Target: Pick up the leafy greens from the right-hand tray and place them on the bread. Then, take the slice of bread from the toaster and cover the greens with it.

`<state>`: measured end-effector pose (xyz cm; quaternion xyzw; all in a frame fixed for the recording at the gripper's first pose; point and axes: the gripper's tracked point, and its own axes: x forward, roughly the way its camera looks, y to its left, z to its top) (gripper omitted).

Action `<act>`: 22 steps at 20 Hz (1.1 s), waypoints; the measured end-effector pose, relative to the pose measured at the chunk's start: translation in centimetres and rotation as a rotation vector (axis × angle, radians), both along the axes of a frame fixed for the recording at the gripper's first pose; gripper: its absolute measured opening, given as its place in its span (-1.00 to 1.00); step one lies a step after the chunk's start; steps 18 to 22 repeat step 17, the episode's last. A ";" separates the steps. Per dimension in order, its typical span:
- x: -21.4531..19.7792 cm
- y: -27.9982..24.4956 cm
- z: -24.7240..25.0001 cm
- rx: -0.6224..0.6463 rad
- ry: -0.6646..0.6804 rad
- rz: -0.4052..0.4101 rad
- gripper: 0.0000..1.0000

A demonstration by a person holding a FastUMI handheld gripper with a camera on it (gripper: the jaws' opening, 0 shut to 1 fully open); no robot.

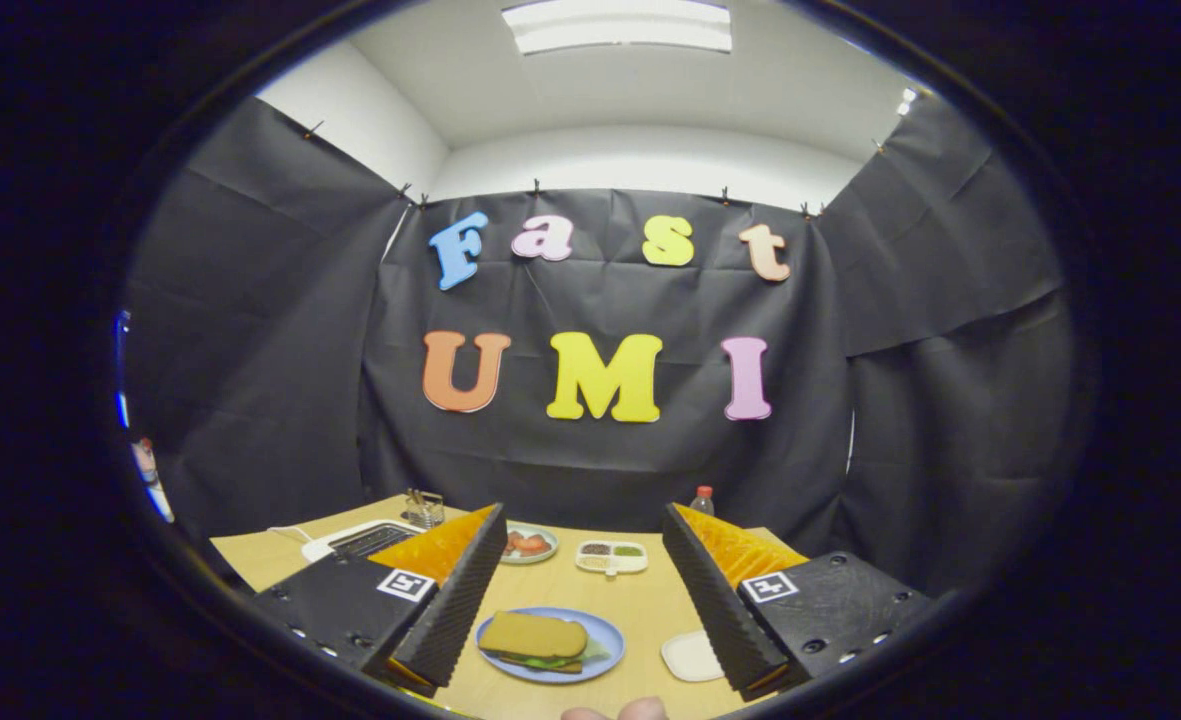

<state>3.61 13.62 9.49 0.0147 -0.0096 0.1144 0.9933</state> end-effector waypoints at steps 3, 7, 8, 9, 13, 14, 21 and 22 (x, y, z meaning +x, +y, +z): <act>0.4 -0.5 0.0 0.046 0.036 -0.004 0.90; 1.2 -0.1 0.2 0.063 0.041 -0.023 0.90; 1.3 0.4 0.2 0.054 0.039 -0.012 0.90; 1.3 1.1 0.3 0.042 0.034 -0.004 0.91; 1.3 3.2 0.3 0.012 0.032 0.023 0.91; 1.3 3.5 0.3 0.005 0.033 0.022 0.91; 1.5 4.1 0.1 -0.005 0.052 0.014 0.90; 1.5 4.1 0.1 -0.005 0.052 0.014 0.90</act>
